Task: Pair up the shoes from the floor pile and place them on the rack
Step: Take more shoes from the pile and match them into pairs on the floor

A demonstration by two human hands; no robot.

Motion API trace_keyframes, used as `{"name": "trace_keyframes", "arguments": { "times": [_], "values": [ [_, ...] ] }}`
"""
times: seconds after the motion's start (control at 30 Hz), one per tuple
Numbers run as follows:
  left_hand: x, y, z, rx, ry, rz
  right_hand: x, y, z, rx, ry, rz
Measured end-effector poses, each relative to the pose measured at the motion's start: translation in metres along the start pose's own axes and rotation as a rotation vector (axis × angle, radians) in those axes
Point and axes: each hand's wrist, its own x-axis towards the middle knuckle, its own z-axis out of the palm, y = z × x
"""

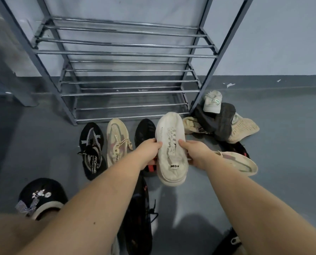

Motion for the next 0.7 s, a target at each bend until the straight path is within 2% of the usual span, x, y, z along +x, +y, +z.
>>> {"name": "trace_keyframes", "arguments": {
  "times": [0.17, 0.47, 0.7],
  "values": [
    [0.041, -0.003, 0.01, -0.004, -0.022, -0.029, 0.043, 0.0, -0.011, -0.046, 0.045, 0.012],
    [0.112, -0.012, 0.019, -0.022, 0.017, -0.073, 0.109, -0.006, -0.011, -0.263, 0.124, -0.098],
    [0.154, -0.021, 0.027, 0.083, 0.105, -0.148, 0.147, 0.011, -0.005, -0.178, 0.196, -0.047]
  ]
}}
